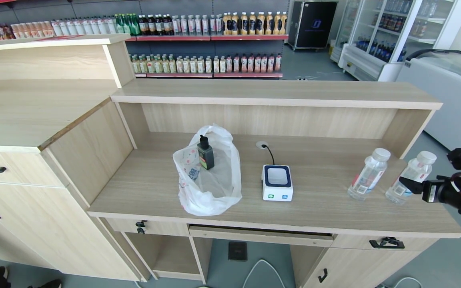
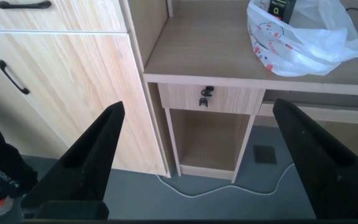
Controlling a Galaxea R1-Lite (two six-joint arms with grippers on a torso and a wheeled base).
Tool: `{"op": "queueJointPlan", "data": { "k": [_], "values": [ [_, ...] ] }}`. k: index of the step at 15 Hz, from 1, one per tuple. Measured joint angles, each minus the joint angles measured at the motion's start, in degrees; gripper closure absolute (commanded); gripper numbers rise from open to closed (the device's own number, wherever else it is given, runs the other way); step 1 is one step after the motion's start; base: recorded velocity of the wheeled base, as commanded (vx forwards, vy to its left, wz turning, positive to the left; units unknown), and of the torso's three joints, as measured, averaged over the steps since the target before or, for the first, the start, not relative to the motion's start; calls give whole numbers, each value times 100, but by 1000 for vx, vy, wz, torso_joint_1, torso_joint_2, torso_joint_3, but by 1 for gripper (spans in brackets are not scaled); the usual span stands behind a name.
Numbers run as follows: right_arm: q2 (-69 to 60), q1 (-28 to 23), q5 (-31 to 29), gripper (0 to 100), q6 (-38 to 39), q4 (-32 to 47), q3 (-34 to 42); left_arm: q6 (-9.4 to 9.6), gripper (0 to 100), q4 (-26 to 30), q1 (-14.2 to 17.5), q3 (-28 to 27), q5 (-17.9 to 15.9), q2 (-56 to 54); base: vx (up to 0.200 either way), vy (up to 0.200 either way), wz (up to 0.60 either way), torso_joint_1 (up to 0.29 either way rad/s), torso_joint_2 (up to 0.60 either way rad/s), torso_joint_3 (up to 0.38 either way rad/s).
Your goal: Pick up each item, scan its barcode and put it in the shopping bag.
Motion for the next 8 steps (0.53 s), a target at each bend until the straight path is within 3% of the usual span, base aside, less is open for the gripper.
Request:
{"op": "queueJointPlan", "data": {
  "k": [8],
  "values": [
    [601, 435, -9, 0, -55, -9, -700, 5, 0, 2, 0, 0, 0, 0, 0, 0, 0, 0, 0, 0]
  ]
}}
